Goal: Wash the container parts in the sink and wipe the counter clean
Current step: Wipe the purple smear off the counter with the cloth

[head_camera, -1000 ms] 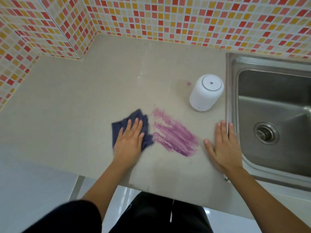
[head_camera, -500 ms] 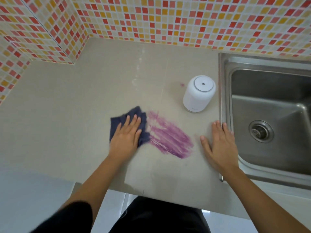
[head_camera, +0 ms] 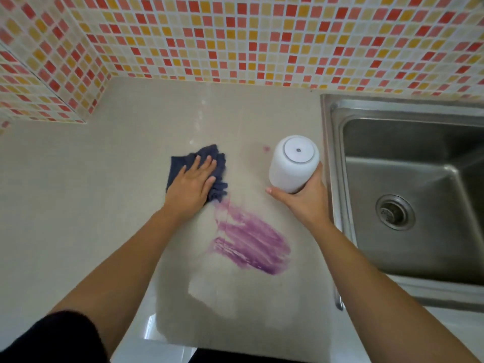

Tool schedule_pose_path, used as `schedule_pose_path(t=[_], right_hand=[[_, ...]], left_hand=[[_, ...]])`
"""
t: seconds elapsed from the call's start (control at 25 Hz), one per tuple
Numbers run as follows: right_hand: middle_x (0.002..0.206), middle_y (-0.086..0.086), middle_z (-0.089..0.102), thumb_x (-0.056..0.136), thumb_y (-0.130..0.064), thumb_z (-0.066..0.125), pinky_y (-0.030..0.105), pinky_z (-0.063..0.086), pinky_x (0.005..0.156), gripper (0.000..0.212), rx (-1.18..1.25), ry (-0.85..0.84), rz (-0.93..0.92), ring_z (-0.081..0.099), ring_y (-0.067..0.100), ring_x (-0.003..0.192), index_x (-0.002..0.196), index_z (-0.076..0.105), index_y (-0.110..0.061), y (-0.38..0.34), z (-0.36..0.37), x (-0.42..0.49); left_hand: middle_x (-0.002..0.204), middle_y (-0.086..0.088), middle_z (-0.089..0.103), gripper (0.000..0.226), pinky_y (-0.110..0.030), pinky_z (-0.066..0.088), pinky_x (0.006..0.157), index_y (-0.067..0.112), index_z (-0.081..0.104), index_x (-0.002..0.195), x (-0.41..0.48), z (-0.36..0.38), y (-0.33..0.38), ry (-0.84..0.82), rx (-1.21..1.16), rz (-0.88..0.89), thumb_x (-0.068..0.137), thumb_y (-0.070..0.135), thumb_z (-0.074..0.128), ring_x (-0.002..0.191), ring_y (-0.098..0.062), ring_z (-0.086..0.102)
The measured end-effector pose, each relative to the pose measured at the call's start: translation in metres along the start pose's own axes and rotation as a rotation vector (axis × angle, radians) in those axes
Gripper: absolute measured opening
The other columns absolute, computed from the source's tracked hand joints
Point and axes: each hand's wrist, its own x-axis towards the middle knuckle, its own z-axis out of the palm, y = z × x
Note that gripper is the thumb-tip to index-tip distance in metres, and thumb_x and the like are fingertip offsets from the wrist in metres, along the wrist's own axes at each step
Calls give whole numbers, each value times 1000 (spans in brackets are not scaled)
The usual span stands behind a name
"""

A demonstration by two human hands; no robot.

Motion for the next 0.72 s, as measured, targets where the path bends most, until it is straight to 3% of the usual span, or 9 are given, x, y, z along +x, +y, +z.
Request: schedule_pose_path(t=[0.08,0.2,0.32,0.52,0.64,0.72], right_hand=[[111,-14,53,53,-25,89,20,44,81,95,-52,45,6,52,5,100,132,36,-25,-1,-1,5],[106,-14,55,51,-29,89,22,45,80,92,-78,112,0,54,6,96,129,40,-29,-3,-12,15],[111,-13,56,51,-31,89,21,43,85,95,-58,221,-23,54,5,102,132,39,-27,-11,-39,37],[110,-15,52,54,-31,88,17,41,81,93,-125,275,-93,50,1,101,132,38,-22,-15,-71,60],[114,-8,54,55,-28,88,11,39,79,93,-154,266,-118,50,4,102,132,38,-19,-9,-71,63],[115,-7,55,55,-27,89,9,38,78,93,-144,273,-115,51,5,103,133,37,-19,-8,-73,67]], left_hand=[[151,-6,32,61,-46,25,111,13,33,143,-42,-4,-22,1,3,46,95,46,14,141,-20,17],[154,-8,25,54,-51,20,112,12,28,145,-43,-21,-78,56,-11,-240,98,36,20,144,-22,14],[158,-4,13,48,-54,13,114,16,19,148,42,-38,-74,99,-13,-470,102,28,22,146,-28,7],[159,1,11,48,-49,10,115,20,15,148,159,-10,57,-12,0,-113,102,30,20,146,-23,4],[158,8,9,49,-44,8,116,24,14,148,126,9,112,-124,51,211,101,35,18,146,-15,3],[155,11,13,55,-42,12,115,24,18,147,79,10,90,-126,59,357,97,44,10,144,-11,6]])
